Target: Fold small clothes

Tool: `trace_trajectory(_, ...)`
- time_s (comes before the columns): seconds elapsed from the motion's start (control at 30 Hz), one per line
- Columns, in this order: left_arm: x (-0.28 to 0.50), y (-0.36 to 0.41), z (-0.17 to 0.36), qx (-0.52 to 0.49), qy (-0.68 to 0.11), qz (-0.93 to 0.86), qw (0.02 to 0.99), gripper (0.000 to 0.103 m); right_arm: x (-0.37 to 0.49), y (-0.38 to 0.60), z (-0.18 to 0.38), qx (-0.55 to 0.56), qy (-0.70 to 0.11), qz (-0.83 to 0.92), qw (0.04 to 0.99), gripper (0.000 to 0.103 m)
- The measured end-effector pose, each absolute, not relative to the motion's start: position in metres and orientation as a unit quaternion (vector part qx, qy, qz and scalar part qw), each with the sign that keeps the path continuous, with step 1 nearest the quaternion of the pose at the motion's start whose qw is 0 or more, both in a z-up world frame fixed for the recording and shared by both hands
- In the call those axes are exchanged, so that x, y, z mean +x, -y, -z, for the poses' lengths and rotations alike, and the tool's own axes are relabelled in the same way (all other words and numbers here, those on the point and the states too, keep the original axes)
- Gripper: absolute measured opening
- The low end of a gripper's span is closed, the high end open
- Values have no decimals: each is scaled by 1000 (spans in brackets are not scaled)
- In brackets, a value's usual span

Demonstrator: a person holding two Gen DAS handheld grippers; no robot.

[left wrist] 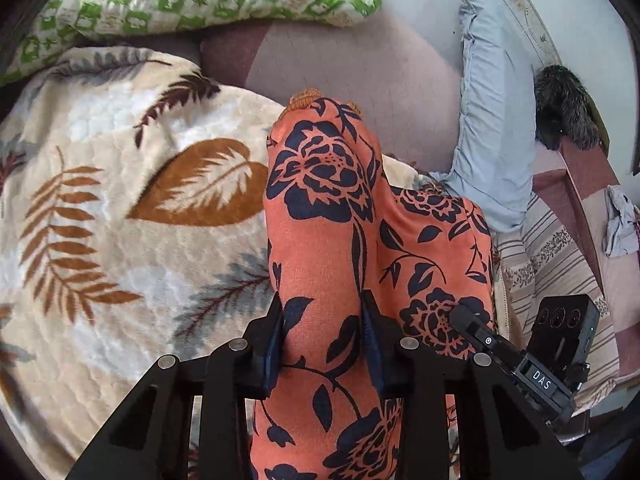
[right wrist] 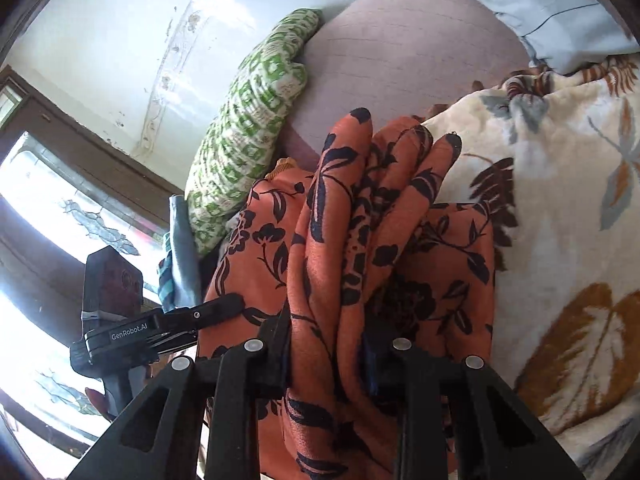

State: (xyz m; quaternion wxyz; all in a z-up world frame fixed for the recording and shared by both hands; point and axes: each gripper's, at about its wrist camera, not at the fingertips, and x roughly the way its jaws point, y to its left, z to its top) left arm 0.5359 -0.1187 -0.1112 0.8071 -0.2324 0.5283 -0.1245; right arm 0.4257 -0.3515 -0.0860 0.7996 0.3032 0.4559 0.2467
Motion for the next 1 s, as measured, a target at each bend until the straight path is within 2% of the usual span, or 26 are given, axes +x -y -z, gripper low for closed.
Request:
trace_trajectory(0.1,518,94,117,-217,-530,98,814,35,423,331,101,307,-464,-244,794,27)
trace_trajectory(0.27,506,90,167,-153,-569,45,807,36,419,311,140,260,-502,-199,800,28)
trace_trajectory(0.37,503,92,179,-132,-555,43,820,44,417,318,158,242,-510,-184,805,41)
trace_trajectory(0.5,506,108,184,-99,-552,43,827,52,417,331,176,262,-506,-196,798,43)
trace_trajectory(0.67,511,109,191,-119,-554,19,824,66,418,325,175,229,-497,-190,815,44)
trace_trajectory(0.77,505,108,188,-140,-554,3,820,66,418,322,167,229,-510,-168,812,45)
trace_trajectory(0.83,497,109,179,-134,-547,-7,826,65,412,320,155,217,-513,-153,816,49)
trace_trajectory(1.0,468,117,155,-107,-537,-15,836,63,385,324,118,192,-507,-123,832,50)
